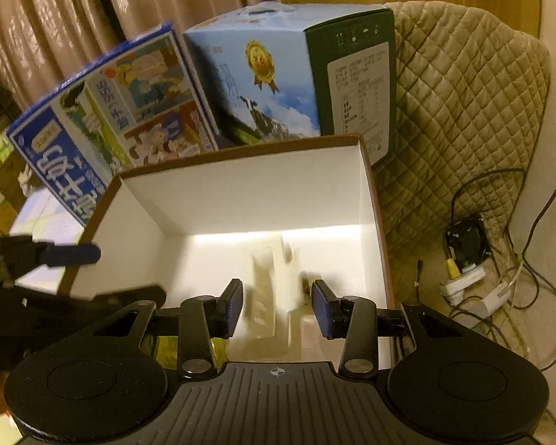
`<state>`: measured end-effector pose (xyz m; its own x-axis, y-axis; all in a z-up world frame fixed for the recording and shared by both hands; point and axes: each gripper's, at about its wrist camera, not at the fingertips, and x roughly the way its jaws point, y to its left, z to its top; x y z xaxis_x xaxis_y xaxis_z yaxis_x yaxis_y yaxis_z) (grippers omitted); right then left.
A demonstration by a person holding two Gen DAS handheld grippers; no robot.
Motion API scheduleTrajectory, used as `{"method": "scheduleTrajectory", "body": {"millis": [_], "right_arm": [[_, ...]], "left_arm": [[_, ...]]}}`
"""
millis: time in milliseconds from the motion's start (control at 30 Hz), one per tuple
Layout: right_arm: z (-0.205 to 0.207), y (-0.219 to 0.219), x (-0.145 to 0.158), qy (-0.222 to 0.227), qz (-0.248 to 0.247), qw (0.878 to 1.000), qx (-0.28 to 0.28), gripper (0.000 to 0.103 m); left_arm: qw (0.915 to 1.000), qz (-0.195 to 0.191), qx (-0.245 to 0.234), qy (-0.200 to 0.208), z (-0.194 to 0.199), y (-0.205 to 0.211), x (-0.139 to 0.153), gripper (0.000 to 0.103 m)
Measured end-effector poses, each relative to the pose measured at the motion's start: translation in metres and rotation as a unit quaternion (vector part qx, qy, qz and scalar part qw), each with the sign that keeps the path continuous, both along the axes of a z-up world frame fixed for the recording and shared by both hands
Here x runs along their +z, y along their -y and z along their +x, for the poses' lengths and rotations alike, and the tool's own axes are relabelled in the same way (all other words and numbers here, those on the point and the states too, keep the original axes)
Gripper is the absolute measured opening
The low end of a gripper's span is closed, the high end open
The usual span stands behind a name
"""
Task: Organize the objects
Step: 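Open both grippers to drop the packet and clip into the box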
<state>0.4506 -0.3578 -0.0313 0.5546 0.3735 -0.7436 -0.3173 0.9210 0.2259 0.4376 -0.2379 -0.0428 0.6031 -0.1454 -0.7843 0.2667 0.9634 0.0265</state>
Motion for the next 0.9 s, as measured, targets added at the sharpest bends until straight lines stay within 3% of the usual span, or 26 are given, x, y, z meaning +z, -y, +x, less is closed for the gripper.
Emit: {"method": "scheduleTrajectory", "body": {"millis": [133, 367, 900], "right_arm": [[-0.006, 0.005, 0.008, 0.012, 0.006, 1.000, -0.006, 0.056], [-0.032, 0.024, 0.022, 0.013, 0.029, 0.999, -0.019, 0.063], [-0.116, 0.048, 0.055, 0.013, 0.061, 0.997, -0.039, 0.069]], "left_arm": [[1.0000, -0.007, 0.000, 0.004, -0.006, -0.001, 0.005, 0.084], [0.9996, -0.026, -0.005, 0.010, -0.028, -0.006, 0.020, 0.091], [0.9974, -0.065, 0.020, 0.024, -0.102, -0.028, 0.062, 0.095]]}}
